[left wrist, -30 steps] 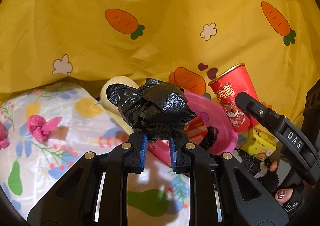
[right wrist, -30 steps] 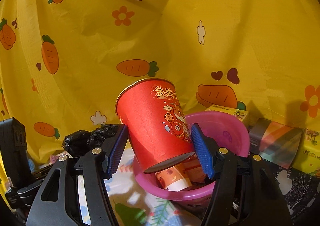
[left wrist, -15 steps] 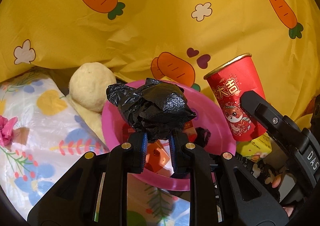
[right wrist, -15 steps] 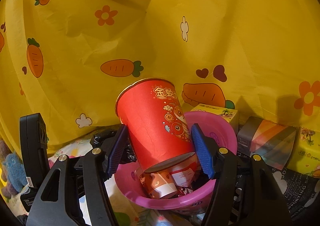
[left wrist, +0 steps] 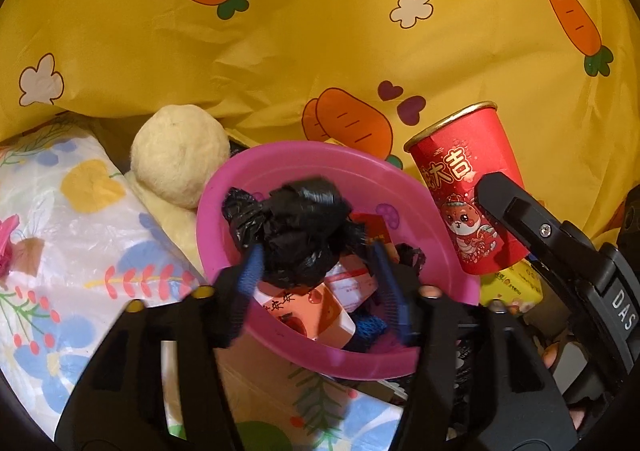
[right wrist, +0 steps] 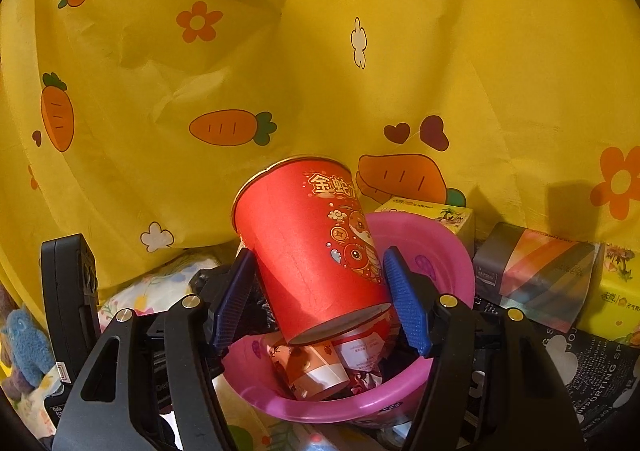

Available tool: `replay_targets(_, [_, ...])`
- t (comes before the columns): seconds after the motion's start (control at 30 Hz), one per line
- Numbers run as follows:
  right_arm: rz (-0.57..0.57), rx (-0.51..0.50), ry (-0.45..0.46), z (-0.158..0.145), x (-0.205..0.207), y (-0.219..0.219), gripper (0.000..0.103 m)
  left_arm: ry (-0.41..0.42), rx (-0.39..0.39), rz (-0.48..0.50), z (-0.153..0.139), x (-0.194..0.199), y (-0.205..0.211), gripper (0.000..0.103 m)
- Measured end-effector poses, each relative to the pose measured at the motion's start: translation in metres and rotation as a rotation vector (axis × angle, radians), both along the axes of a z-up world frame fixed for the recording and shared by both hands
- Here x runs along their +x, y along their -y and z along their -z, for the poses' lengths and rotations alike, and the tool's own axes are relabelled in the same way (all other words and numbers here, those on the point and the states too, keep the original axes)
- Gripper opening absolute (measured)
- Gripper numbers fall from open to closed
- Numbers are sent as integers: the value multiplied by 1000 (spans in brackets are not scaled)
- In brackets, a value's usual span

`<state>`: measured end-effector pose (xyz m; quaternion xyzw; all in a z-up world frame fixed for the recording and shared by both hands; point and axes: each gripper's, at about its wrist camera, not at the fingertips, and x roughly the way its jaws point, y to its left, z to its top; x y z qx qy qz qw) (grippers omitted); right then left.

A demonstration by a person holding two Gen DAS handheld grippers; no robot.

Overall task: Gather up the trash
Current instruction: 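Carry the black bag and red cup into the pink bucket and open both tools, then move both tools back over the table toward the two pink plastic bags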

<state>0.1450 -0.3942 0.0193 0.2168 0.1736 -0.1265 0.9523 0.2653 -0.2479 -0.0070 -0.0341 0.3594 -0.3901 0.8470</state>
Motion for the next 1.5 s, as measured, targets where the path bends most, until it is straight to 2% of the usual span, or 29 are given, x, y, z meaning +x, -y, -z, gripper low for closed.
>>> replay_targets(0.03, [0, 5, -1, 1, 1, 1, 66, 7, -15, -18, -1, -1, -5, 79])
replay_targets(0.17, [13, -8, -8, 4, 2, 0, 66, -18, -49, -68, -3, 6, -25, 89])
replay_targets(0.27, [11, -10, -10, 6, 3, -1, 70, -27, -73, -125, -4, 10, -40, 94])
replay_targets(0.33, [16, -13, -10, 6, 1, -1, 70, -27, -73, -140, -3, 9, -47, 94])
replay_targets(0.77, [22, -139, -7, 8, -21, -38, 80, 119, -4, -283, -20, -22, -97, 97])
replay_targets(1.1, [-42, -203, -5, 9, -31, -85, 82, 168, 51, -426, -26, -50, -151, 97])
replay_targets(1.5, [-155, -236, -16, 9, -34, -144, 83, 175, 87, -528, -24, -78, -206, 97])
